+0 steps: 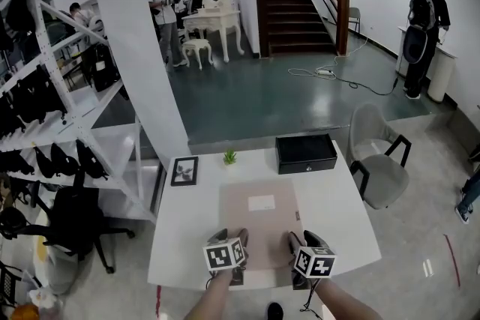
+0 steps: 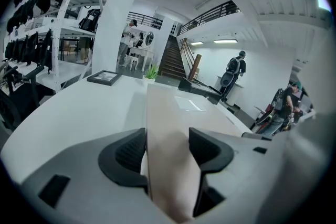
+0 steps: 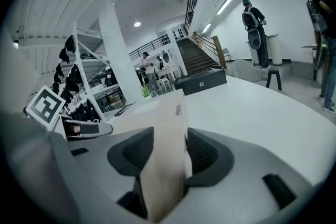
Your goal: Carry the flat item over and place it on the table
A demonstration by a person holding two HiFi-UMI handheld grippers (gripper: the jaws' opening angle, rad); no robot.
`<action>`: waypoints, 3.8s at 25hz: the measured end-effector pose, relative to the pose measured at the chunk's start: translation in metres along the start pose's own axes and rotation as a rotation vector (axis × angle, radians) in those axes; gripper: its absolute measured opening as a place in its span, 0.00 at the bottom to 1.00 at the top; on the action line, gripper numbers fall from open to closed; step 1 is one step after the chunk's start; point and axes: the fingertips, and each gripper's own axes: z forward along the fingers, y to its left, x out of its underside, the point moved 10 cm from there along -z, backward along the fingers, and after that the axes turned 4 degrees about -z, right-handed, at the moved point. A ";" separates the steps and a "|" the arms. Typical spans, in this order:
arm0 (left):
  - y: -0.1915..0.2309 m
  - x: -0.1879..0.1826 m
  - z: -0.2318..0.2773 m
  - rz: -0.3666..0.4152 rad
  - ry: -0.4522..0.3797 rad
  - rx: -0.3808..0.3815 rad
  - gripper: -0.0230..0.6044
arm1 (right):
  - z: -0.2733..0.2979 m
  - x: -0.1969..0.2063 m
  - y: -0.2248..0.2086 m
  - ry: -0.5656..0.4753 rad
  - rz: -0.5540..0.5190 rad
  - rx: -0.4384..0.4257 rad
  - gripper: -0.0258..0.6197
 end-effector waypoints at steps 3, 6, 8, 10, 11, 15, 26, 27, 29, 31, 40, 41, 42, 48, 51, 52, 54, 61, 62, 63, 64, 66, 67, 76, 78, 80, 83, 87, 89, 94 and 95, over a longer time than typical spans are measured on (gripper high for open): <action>0.000 -0.001 -0.001 -0.004 0.003 0.003 0.44 | 0.000 -0.001 -0.001 0.006 -0.001 -0.008 0.33; 0.001 -0.001 -0.001 -0.015 0.002 0.007 0.44 | -0.001 -0.003 0.001 0.012 -0.032 -0.004 0.33; 0.001 -0.001 -0.001 -0.018 0.000 0.005 0.44 | -0.002 -0.004 0.002 0.011 -0.049 0.000 0.34; 0.000 -0.001 -0.002 -0.011 -0.001 0.000 0.44 | -0.003 -0.004 0.001 0.003 -0.039 0.000 0.34; 0.000 -0.001 -0.004 -0.004 -0.003 -0.002 0.44 | -0.004 -0.005 0.001 -0.004 -0.036 0.000 0.34; 0.000 -0.003 -0.012 -0.004 -0.024 0.005 0.44 | -0.012 -0.013 0.004 -0.038 -0.066 -0.001 0.34; -0.008 -0.008 -0.049 0.009 -0.115 0.080 0.43 | -0.047 -0.029 0.015 -0.122 -0.060 -0.049 0.32; -0.009 -0.008 -0.053 0.019 -0.124 0.084 0.41 | -0.051 -0.031 0.018 -0.129 -0.070 -0.057 0.31; -0.012 -0.009 -0.062 0.035 -0.142 0.090 0.37 | -0.058 -0.033 0.022 -0.141 -0.085 -0.073 0.29; -0.016 -0.008 -0.070 0.043 -0.156 0.099 0.34 | -0.066 -0.036 0.024 -0.156 -0.088 -0.084 0.25; -0.023 0.001 -0.100 0.065 -0.193 0.133 0.23 | -0.092 -0.034 0.034 -0.177 -0.103 -0.123 0.19; -0.024 0.002 -0.102 0.072 -0.195 0.135 0.22 | -0.094 -0.033 0.035 -0.177 -0.103 -0.127 0.18; -0.025 0.002 -0.104 0.077 -0.196 0.136 0.22 | -0.096 -0.033 0.036 -0.177 -0.103 -0.130 0.17; -0.025 0.004 -0.118 0.078 -0.210 0.163 0.16 | -0.106 -0.032 0.045 -0.188 -0.102 -0.150 0.12; -0.026 0.007 -0.123 0.083 -0.220 0.161 0.14 | -0.111 -0.030 0.047 -0.192 -0.104 -0.157 0.11; -0.026 0.008 -0.124 0.086 -0.223 0.159 0.13 | -0.112 -0.030 0.047 -0.194 -0.102 -0.161 0.10; -0.025 0.010 -0.127 0.091 -0.226 0.153 0.12 | -0.115 -0.029 0.048 -0.198 -0.101 -0.165 0.08; -0.020 0.013 -0.135 0.090 -0.238 0.145 0.09 | -0.125 -0.025 0.044 -0.214 -0.092 -0.156 0.04; -0.019 0.013 -0.135 0.087 -0.238 0.145 0.09 | -0.125 -0.025 0.043 -0.216 -0.088 -0.156 0.04; -0.018 0.014 -0.136 0.084 -0.237 0.144 0.09 | -0.126 -0.025 0.042 -0.217 -0.084 -0.157 0.04; -0.017 0.015 -0.137 0.082 -0.236 0.143 0.09 | -0.127 -0.025 0.042 -0.219 -0.083 -0.158 0.04; -0.015 0.017 -0.138 0.078 -0.231 0.137 0.09 | -0.129 -0.025 0.041 -0.222 -0.080 -0.161 0.04; -0.014 0.018 -0.139 0.075 -0.228 0.133 0.09 | -0.130 -0.024 0.039 -0.223 -0.076 -0.161 0.04; -0.009 0.027 -0.137 0.045 -0.205 0.123 0.09 | -0.133 -0.020 0.026 -0.196 -0.071 -0.147 0.04; -0.008 0.027 -0.137 0.045 -0.207 0.120 0.09 | -0.130 -0.019 0.025 -0.189 -0.081 -0.139 0.04; -0.006 0.027 -0.136 0.044 -0.206 0.114 0.09 | -0.128 -0.019 0.024 -0.174 -0.102 -0.130 0.04; -0.005 0.027 -0.133 0.047 -0.199 0.100 0.09 | -0.126 -0.019 0.021 -0.160 -0.134 -0.124 0.04; -0.003 0.025 -0.129 0.052 -0.194 0.097 0.09 | -0.122 -0.023 0.018 -0.162 -0.133 -0.123 0.04; -0.003 0.024 -0.127 0.054 -0.193 0.098 0.09 | -0.120 -0.025 0.017 -0.166 -0.133 -0.119 0.04; -0.002 0.017 -0.121 0.061 -0.194 0.103 0.09 | -0.115 -0.031 0.017 -0.168 -0.155 -0.110 0.04; -0.002 0.016 -0.119 0.063 -0.196 0.102 0.09 | -0.113 -0.032 0.017 -0.168 -0.162 -0.112 0.04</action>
